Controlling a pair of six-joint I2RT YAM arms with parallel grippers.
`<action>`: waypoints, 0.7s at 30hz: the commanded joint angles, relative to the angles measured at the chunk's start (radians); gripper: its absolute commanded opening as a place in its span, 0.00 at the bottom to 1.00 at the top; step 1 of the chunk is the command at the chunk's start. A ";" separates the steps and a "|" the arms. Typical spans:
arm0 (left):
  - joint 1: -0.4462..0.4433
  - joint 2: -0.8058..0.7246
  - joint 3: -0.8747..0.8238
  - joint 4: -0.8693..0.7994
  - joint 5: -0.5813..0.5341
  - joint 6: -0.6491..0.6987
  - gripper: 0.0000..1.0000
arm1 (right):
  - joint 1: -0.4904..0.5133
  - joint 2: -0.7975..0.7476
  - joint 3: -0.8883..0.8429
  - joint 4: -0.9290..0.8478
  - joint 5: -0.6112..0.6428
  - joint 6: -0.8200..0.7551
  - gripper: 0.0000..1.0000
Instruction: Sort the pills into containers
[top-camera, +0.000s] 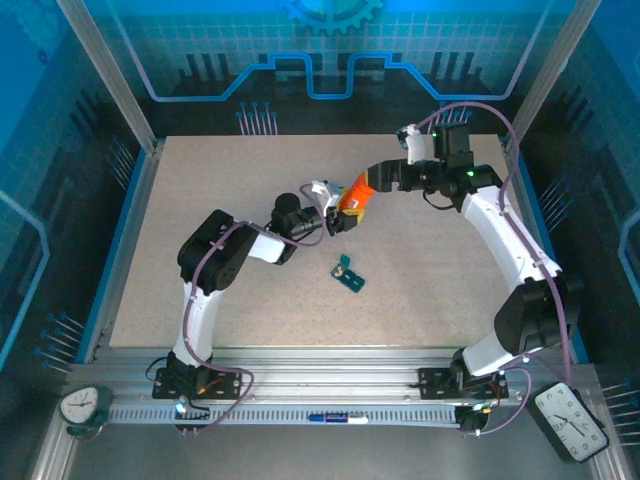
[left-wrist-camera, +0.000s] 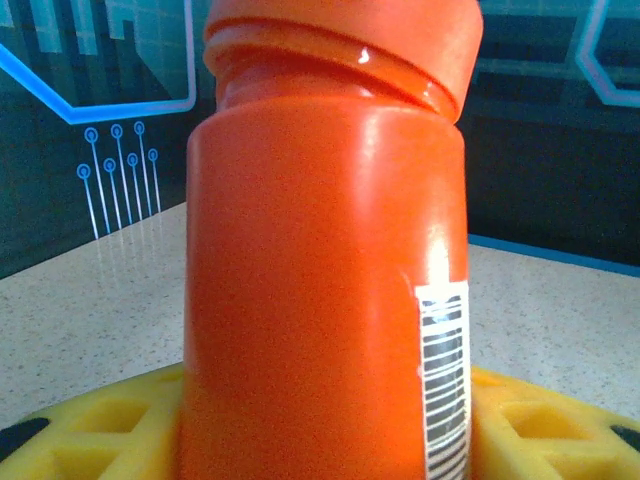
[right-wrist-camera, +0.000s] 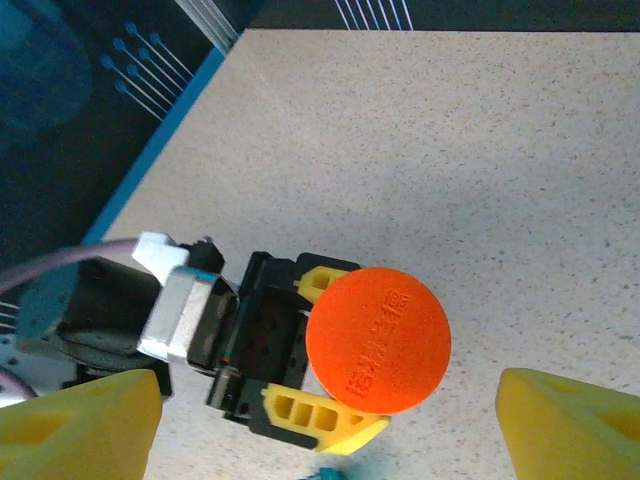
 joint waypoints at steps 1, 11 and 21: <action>0.005 -0.047 0.018 0.072 0.051 -0.061 0.00 | 0.036 0.031 0.049 -0.057 0.099 -0.113 0.88; 0.004 -0.066 0.007 0.063 0.087 -0.074 0.00 | 0.071 0.097 0.111 -0.092 0.150 -0.144 0.89; 0.004 -0.073 0.009 0.057 0.098 -0.072 0.00 | 0.078 0.136 0.126 -0.114 0.123 -0.145 0.80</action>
